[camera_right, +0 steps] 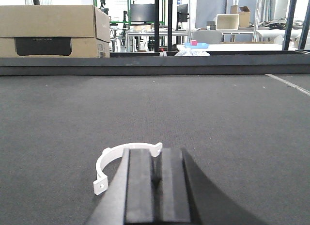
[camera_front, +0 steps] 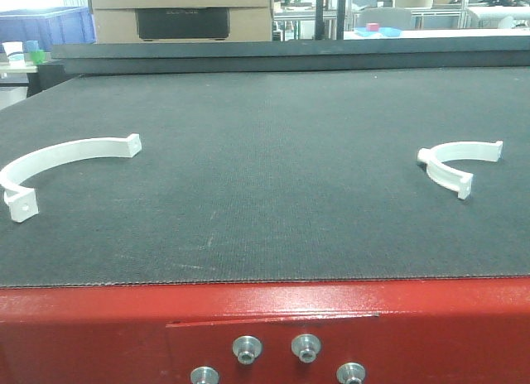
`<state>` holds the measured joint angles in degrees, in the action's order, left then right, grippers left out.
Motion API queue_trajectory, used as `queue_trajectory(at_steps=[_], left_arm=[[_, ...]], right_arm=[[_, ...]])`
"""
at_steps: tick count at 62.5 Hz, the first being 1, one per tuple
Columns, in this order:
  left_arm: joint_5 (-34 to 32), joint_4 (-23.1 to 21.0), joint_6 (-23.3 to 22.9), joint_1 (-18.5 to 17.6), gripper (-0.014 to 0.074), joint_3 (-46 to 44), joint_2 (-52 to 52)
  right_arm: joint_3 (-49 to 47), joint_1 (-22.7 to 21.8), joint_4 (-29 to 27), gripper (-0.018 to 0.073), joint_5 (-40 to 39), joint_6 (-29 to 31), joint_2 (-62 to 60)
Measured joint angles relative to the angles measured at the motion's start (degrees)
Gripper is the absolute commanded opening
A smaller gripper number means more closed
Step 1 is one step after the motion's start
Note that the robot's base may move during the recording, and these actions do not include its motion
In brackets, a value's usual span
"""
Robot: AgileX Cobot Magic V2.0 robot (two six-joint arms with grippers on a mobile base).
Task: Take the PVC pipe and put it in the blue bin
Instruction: 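Lower both grippers toward the two white half-ring pipe clamps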
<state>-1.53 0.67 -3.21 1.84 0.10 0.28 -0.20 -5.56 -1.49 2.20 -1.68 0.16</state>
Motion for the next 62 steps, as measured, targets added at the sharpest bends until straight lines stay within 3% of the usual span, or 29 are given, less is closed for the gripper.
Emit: queue_trajectory(at_steps=[62], left_arm=[[0.0,0.0,0.0,0.0,-0.0111,0.0,0.0]], right_arm=[[0.0,0.0,0.0,-0.0168,0.0,0.0,0.0]])
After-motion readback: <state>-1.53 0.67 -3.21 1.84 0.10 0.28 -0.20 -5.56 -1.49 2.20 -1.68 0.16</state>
